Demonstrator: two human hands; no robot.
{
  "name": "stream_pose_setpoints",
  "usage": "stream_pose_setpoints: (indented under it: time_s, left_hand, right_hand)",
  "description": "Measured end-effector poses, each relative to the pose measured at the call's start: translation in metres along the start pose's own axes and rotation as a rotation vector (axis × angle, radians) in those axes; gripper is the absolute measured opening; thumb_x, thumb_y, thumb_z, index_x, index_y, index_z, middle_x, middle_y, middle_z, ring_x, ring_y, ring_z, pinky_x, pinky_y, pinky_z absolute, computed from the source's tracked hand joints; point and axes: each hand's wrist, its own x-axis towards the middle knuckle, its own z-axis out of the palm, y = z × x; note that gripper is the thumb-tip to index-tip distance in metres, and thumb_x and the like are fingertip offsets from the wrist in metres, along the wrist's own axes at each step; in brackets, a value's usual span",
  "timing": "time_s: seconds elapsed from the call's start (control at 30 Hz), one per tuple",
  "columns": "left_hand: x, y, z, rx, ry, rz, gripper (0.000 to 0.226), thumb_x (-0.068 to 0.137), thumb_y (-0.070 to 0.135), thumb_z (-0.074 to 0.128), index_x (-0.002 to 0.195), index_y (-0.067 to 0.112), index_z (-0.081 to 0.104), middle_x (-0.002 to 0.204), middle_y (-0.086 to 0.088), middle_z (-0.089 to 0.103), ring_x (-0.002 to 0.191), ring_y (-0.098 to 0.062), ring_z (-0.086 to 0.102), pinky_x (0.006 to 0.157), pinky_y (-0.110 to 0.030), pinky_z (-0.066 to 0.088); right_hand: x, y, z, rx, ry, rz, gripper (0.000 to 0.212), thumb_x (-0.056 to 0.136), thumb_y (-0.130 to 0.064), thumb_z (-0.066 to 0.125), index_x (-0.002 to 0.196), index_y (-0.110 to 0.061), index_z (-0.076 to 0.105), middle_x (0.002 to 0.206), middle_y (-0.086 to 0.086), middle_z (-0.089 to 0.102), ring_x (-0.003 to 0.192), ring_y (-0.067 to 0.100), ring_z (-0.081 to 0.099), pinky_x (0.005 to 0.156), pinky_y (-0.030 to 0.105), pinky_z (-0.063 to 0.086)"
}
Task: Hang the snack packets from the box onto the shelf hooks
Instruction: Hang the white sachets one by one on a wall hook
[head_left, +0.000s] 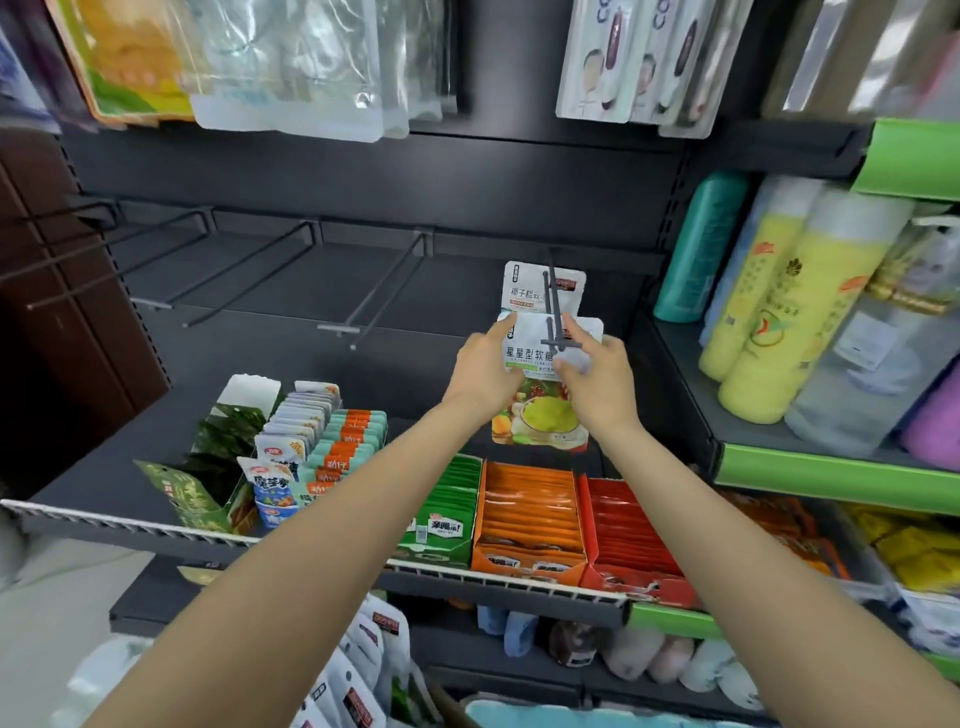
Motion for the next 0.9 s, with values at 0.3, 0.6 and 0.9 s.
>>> stream_pose_setpoints:
  time_s: [0.3,0.6,0.9]
  left_hand:
    - [0.081,-0.002,0.020,0.000,-0.018,-0.069,0.069,0.092,0.016,0.055,0.151,0.018,0.019,0.138,-0.016,0.042,0.129,-0.030,0.040,0.099,-0.028,0.034]
    - [0.113,0.001,0.027,-0.015,-0.009,-0.120,0.076,0.088,0.015,0.061,0.151,0.019,0.018,0.144,-0.014,0.035,0.128,-0.030,0.042,0.098,-0.028,0.035]
    - [0.073,0.000,0.015,-0.019,0.129,-0.092,0.045,0.087,0.003,0.052,0.131,0.011,0.050,0.125,-0.015,0.053,0.109,-0.027,0.056,0.094,-0.028,0.041]
  right_hand:
    - [0.084,0.026,0.025,0.004,-0.063,-0.006,0.060,0.091,0.000,0.053,0.143,-0.024,0.037,0.143,0.016,0.031,0.131,0.027,0.036,0.106,0.025,0.028]
    - [0.119,0.036,0.037,0.066,-0.085,0.054,0.062,0.094,-0.004,0.051,0.145,-0.031,0.031,0.147,0.011,0.025,0.132,0.027,0.040,0.112,0.034,0.031]
    - [0.086,0.026,0.025,0.067,-0.018,0.070,0.052,0.091,-0.005,0.056,0.140,-0.016,0.043,0.141,0.011,0.033,0.127,0.022,0.042,0.109,0.029,0.034]
